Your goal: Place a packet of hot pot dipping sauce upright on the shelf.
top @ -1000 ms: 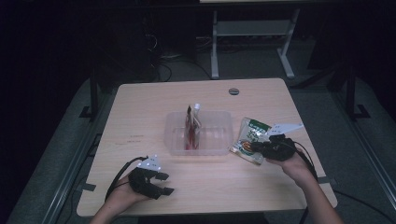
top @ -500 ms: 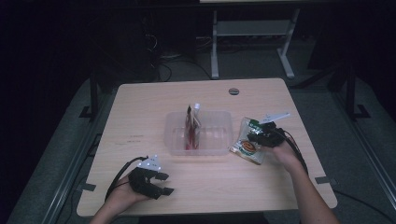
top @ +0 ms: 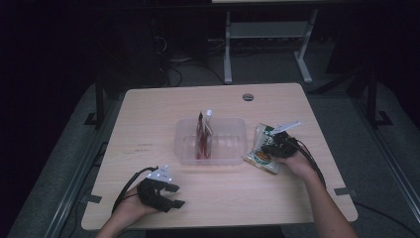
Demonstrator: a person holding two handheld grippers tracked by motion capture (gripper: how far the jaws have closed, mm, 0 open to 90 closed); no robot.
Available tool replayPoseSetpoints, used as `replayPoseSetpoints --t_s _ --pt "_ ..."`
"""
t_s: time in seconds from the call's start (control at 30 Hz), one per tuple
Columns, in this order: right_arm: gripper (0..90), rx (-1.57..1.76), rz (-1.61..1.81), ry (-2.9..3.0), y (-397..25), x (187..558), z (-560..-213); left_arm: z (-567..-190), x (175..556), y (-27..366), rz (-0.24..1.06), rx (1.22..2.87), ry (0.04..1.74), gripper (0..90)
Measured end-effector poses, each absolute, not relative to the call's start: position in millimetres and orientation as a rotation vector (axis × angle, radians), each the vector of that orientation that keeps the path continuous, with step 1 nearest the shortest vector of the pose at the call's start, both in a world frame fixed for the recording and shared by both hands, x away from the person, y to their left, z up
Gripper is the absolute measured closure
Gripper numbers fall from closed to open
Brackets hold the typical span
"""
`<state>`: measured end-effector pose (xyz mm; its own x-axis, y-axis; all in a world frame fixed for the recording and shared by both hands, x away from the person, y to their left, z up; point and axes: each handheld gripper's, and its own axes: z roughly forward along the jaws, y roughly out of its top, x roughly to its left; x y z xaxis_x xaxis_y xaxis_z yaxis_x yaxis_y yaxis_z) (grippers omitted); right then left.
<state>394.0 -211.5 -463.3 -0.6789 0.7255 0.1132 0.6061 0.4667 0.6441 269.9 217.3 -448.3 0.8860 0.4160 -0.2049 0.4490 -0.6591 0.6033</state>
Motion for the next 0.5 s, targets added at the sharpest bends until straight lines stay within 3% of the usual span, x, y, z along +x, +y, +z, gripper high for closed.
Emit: replayPoseSetpoints --t_s 0.5 --pt "90.0 1.081 0.894 2.598 -205.9 381.2 -460.6 -449.5 270.0 218.7 -0.070 2.373 0.625 37.6"
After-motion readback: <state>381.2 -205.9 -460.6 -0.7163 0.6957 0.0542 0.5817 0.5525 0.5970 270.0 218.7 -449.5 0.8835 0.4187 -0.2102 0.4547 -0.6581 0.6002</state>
